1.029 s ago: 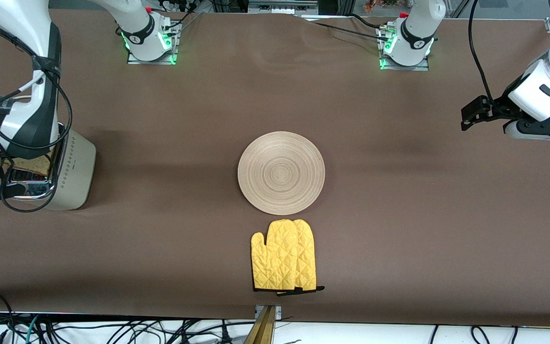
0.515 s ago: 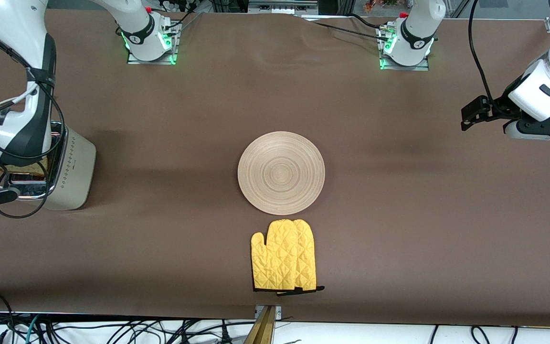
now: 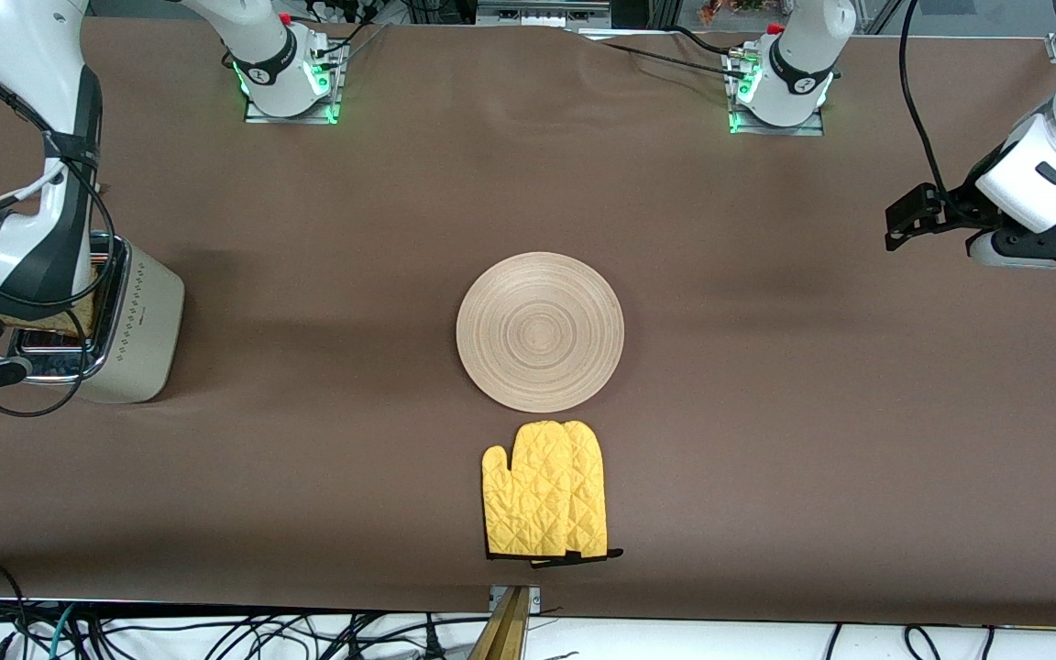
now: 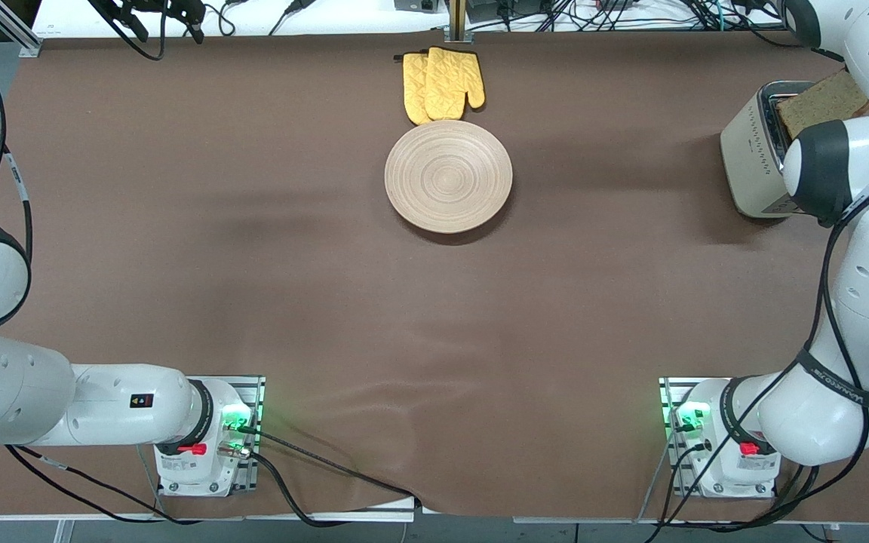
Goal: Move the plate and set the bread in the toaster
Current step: 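Lower the bread into the toaster slot with the right gripper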
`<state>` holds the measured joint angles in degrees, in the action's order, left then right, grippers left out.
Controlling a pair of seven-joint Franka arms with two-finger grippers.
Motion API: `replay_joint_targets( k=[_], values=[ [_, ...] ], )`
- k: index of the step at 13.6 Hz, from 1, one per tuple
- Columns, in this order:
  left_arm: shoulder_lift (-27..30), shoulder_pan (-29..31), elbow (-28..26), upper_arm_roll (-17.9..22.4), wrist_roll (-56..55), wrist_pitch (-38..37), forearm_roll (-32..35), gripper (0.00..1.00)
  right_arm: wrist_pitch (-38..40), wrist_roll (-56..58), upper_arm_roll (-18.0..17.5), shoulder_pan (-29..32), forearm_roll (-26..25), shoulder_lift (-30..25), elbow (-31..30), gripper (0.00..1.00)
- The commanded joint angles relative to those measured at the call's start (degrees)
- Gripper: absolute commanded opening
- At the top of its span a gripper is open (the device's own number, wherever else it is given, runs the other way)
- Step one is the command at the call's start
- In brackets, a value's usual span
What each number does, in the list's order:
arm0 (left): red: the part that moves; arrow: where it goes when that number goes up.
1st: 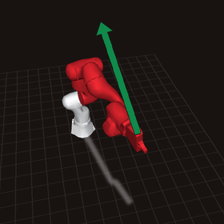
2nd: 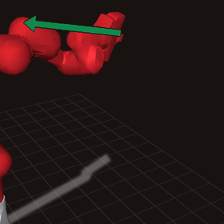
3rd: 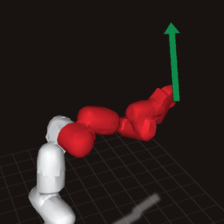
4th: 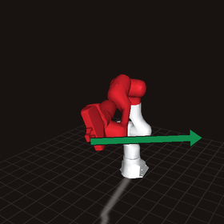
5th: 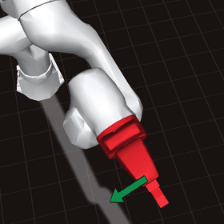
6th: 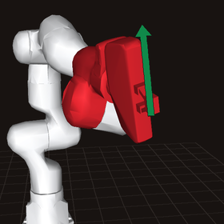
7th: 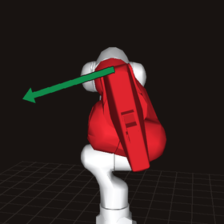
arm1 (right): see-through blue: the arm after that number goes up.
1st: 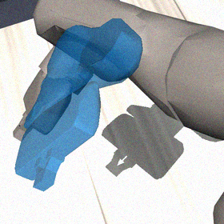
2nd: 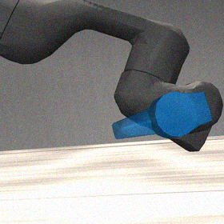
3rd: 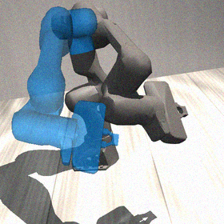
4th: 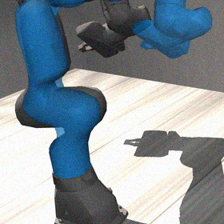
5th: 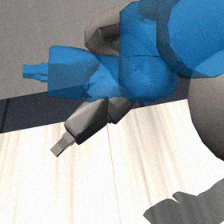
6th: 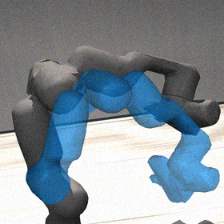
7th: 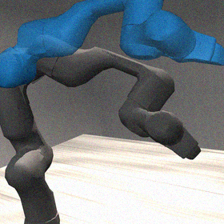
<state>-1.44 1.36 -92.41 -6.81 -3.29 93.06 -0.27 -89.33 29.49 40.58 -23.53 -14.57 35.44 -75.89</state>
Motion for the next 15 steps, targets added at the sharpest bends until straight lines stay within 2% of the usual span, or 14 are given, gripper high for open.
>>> replay_joint_targets(
  k=[1, 7, 15],
  values=[
    [-0.9, 0.0, 1.8, 0.0, -0.4, -0.5, -0.1, 1.00, 1.3, 1.0, 0.6, 0.2, 0.9, -0.9, -0.1, 0.00],
    [-0.9, 0.0, 1.8, 0.0, -0.4, -0.5, -0.1, 1.00, 0.6, -0.3, 0.7, 0.8, 0.4, -0.1, -0.1, 0.00],
    [-0.9, 0.0, 1.8, 0.0, -0.4, -0.6, -0.1, 1.00, -2.2, -9.6, -0.8, -0.8, 0.9, 2.8, 0.2, 0.00]
  ],
)
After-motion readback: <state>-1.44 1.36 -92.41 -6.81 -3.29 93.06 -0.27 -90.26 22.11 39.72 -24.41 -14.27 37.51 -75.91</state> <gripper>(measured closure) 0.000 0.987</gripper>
